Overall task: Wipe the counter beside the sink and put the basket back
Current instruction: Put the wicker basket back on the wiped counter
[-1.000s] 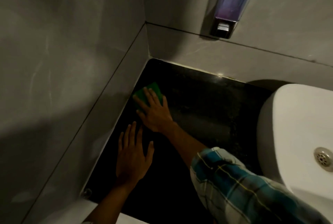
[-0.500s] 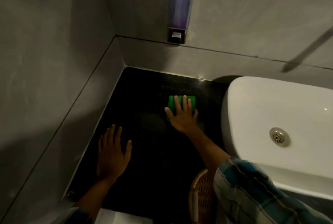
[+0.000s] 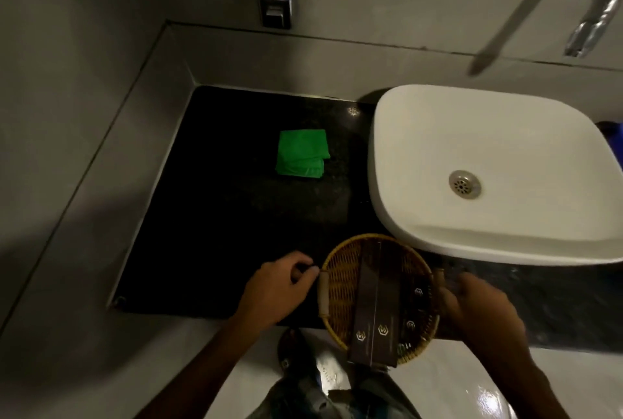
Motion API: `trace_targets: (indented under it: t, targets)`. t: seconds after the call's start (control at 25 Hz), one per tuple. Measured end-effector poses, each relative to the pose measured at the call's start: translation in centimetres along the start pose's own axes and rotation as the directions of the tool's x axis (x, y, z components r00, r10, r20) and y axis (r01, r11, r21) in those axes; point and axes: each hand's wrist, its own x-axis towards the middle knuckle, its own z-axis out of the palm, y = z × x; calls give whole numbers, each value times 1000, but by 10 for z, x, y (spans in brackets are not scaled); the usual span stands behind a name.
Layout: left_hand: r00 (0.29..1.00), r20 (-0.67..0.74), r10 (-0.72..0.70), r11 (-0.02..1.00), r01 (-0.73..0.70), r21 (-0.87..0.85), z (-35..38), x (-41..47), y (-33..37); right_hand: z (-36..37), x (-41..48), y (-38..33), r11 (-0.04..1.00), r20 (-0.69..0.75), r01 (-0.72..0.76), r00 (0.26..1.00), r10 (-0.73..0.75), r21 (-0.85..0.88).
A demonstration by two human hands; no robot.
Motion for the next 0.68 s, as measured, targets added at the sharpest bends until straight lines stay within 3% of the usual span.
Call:
trace_targets:
  t: [0.08, 0.2, 0.48, 0.68]
  targets:
    - [994, 110, 14, 999, -9, -52, 10, -10, 4, 9, 3, 3, 994, 94, -34, 995, 24, 107]
    - [994, 109, -17, 984, 36, -173, 6, -13, 3, 13, 13, -5, 967, 148, -76, 988, 41, 243]
    - [958, -211, -196, 927, 111, -359, -86, -1, -40, 33, 33, -100, 789, 258, 2, 944, -204, 615]
    - [867, -411, -281, 915, 113, -386, -140, 20, -79, 61, 56, -194, 699, 236, 74, 912, -336, 711]
